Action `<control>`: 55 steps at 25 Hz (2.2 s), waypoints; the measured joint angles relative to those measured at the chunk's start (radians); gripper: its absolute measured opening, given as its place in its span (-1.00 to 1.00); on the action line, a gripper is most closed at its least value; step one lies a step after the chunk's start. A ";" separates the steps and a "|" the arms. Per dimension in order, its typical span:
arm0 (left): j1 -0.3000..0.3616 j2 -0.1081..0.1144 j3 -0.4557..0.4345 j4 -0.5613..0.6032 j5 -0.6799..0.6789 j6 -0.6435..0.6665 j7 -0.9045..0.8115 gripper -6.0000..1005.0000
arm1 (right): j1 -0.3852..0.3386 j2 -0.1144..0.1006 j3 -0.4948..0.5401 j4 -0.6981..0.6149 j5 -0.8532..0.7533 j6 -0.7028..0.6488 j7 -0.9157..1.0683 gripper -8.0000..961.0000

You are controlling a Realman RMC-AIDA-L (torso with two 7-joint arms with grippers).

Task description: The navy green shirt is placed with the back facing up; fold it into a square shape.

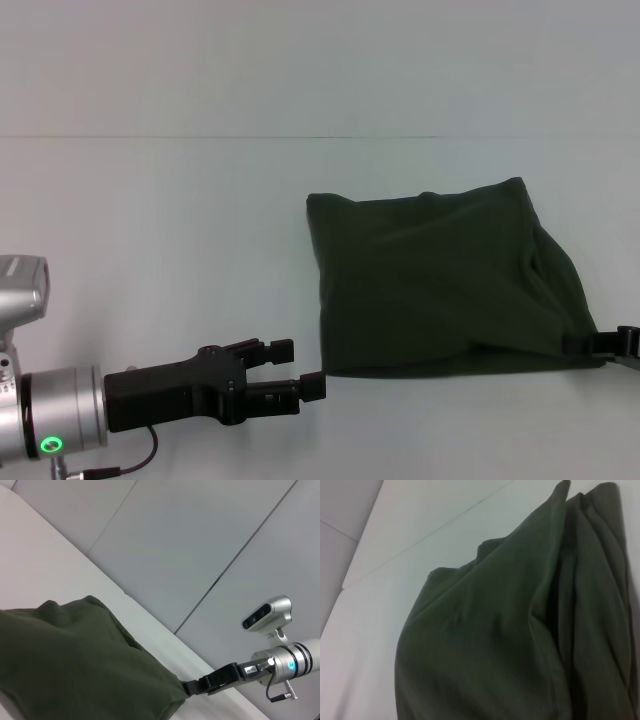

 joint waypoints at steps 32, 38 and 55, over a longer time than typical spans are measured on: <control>-0.009 -0.001 0.003 -0.002 0.000 -0.006 -0.011 0.86 | 0.238 -0.041 0.033 -0.002 -0.112 0.072 0.243 0.45; -0.007 -0.001 0.003 -0.004 0.000 -0.007 -0.011 0.86 | 0.265 -0.036 -0.050 -0.002 -0.122 0.120 0.281 0.41; -0.005 -0.001 0.003 -0.003 0.000 -0.009 -0.011 0.86 | 0.269 -0.016 -0.111 -0.012 -0.156 0.187 0.273 -0.30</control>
